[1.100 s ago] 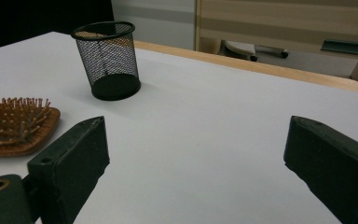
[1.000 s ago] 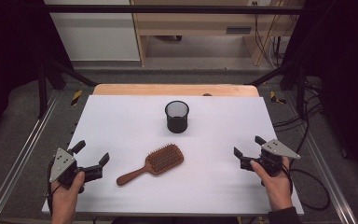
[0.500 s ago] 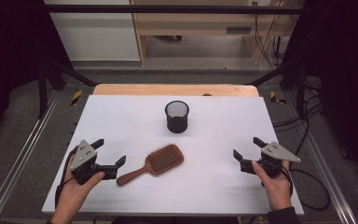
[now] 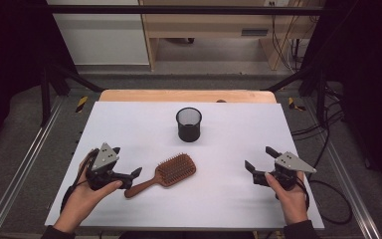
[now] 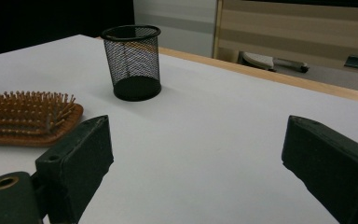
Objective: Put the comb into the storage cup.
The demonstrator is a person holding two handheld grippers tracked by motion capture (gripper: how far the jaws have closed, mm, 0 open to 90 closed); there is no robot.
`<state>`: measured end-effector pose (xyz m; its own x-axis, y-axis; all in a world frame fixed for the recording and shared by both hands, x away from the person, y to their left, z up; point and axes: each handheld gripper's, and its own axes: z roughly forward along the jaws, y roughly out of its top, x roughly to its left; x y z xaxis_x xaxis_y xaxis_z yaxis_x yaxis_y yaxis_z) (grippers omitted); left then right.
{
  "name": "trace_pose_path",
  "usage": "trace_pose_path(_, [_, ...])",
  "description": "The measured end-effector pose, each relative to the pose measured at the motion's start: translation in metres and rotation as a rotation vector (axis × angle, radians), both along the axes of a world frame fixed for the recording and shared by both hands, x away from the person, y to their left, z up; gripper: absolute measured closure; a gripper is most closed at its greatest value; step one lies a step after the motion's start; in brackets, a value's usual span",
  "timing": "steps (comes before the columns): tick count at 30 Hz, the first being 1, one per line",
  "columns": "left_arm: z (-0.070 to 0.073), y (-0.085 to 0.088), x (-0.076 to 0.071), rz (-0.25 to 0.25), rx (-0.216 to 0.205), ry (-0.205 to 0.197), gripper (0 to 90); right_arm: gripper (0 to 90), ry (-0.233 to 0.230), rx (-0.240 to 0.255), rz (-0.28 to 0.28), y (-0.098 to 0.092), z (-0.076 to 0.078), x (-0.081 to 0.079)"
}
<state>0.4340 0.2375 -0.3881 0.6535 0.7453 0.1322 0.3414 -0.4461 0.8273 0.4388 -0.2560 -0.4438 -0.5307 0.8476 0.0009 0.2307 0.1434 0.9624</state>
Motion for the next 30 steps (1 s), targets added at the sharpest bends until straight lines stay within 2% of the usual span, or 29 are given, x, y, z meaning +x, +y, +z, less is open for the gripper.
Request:
trace_pose_path(2, [0.001,-0.003,0.002,-0.01,0.014,0.01,4.3,8.8,0.001,-0.008,0.006,0.002,0.0,-0.001])
trace_pose_path(3, [0.002,-0.006,0.004,-0.016,0.038,0.015,4.4,8.8,-0.003,-0.017,0.01,0.003,0.0,-0.001])
trace_pose_path(6, [0.003,-0.009,0.005,-0.022,0.045,0.031,4.4,8.8,-0.009,-0.023,0.017,0.004,0.0,0.0])
trace_pose_path(8, [0.003,-0.013,0.006,-0.036,0.075,0.045,4.4,8.8,-0.011,-0.023,0.019,0.005,0.0,-0.001])
trace_pose_path(9, [0.003,-0.013,0.006,-0.036,0.075,0.045,4.4,8.7,-0.011,-0.021,0.02,0.005,0.0,-0.001])
trace_pose_path(14, [-0.003,-0.019,0.009,-0.057,0.11,0.085,4.5,8.3,-0.012,-0.026,0.023,0.004,-0.001,0.0])
trace_pose_path(17, [-0.007,-0.023,0.014,-0.071,0.15,0.106,4.8,8.2,-0.003,-0.001,0.017,0.002,-0.001,0.0])
trace_pose_path(23, [-0.014,-0.025,0.018,-0.088,0.155,0.146,5.1,8.1,0.001,0.004,0.021,0.003,-0.001,0.001])
trace_pose_path(25, [-0.016,-0.023,0.019,-0.085,0.143,0.162,5.2,8.1,0.0,0.001,0.02,0.004,-0.001,0.001])
trace_pose_path(30, [-0.022,-0.021,0.023,-0.082,0.17,0.199,5.9,8.0,0.011,0.004,0.024,0.006,-0.002,0.001])
